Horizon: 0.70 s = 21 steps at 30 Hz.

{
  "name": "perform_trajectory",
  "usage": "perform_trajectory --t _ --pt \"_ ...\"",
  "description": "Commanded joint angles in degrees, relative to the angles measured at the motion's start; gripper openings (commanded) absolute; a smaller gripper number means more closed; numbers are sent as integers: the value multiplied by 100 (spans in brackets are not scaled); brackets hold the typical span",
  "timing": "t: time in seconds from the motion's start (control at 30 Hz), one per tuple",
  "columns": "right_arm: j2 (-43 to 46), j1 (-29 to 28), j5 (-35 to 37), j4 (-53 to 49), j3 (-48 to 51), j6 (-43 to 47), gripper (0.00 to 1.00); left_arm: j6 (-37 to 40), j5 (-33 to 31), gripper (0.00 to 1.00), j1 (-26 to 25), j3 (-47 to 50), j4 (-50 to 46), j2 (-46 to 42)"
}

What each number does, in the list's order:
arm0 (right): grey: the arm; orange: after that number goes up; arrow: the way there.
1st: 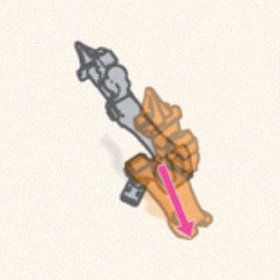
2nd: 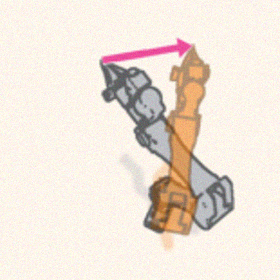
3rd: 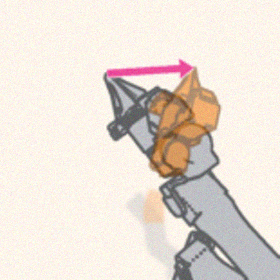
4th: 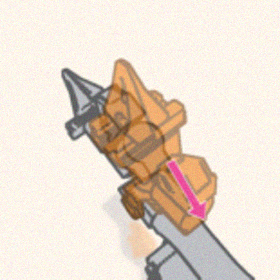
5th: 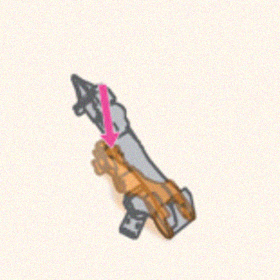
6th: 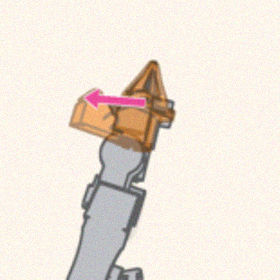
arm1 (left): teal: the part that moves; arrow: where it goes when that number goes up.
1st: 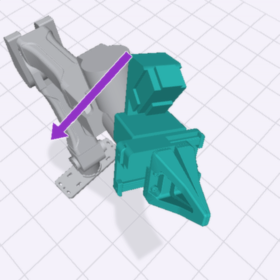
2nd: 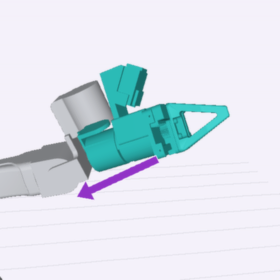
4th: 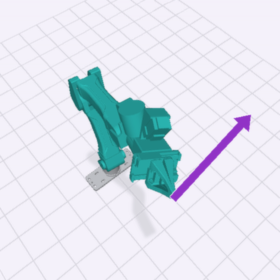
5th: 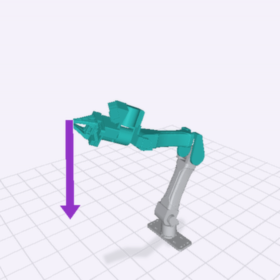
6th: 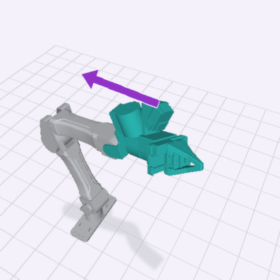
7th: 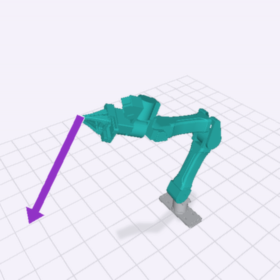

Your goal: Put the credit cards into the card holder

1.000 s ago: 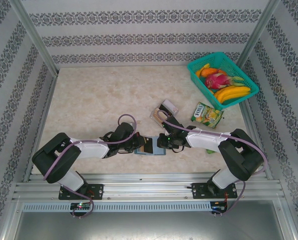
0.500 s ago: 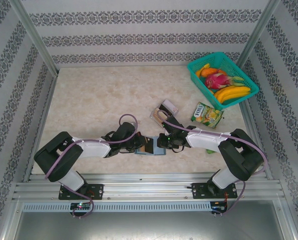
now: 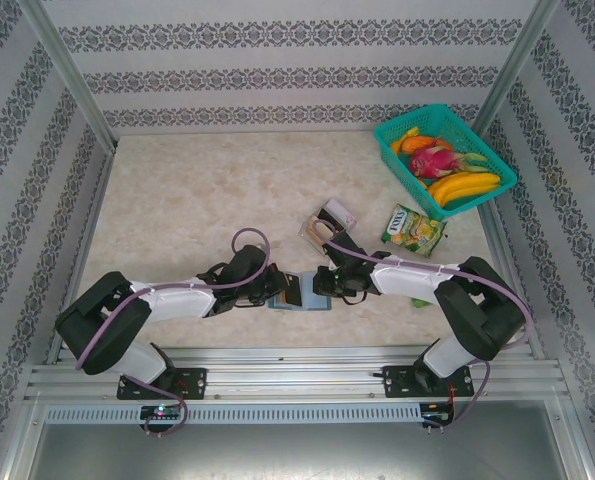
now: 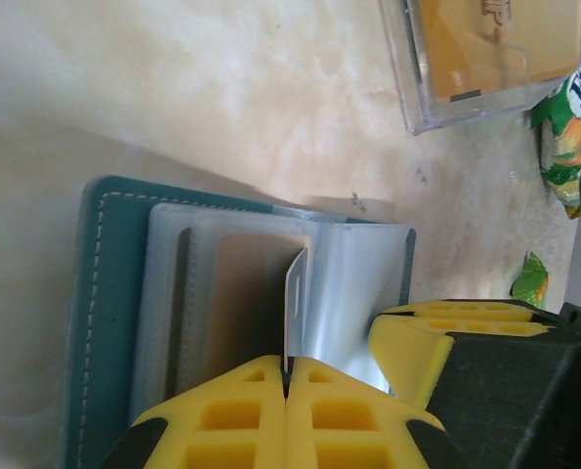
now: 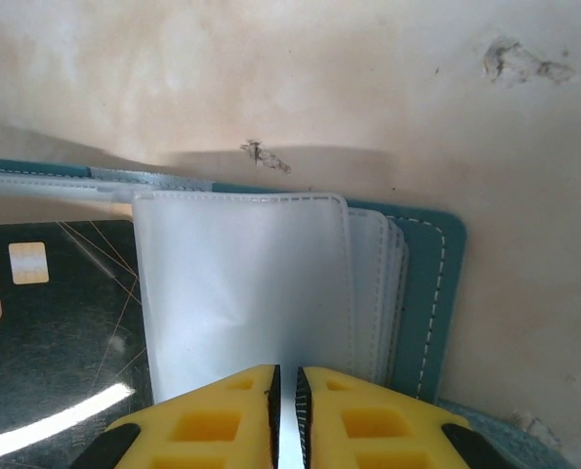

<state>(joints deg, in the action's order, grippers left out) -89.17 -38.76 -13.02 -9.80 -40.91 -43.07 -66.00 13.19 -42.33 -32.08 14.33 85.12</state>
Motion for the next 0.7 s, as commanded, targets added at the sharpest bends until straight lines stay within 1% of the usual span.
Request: perform_trajectory --t 0.0,0.07,0.17,0.33,0.47,0.67 --pt "-189 18 248 -193 -8 90 17 -62 -71 0 -65 158 -48 118" --pt "-199 22 248 -197 -14 88 17 -22 28 0 -65 129 104 215" --pt "-207 18 256 -211 -12 88 17 42 217 0 -71 161 573 292" --pt "-82 23 311 -326 -23 87 18 288 98 0 -65 209 495 75" --pt "153 12 543 -609 -79 136 19 427 -22 0 -65 285 437 -194" --pt "269 9 586 -717 -119 167 20 569 28 0 -65 320 579 -290"
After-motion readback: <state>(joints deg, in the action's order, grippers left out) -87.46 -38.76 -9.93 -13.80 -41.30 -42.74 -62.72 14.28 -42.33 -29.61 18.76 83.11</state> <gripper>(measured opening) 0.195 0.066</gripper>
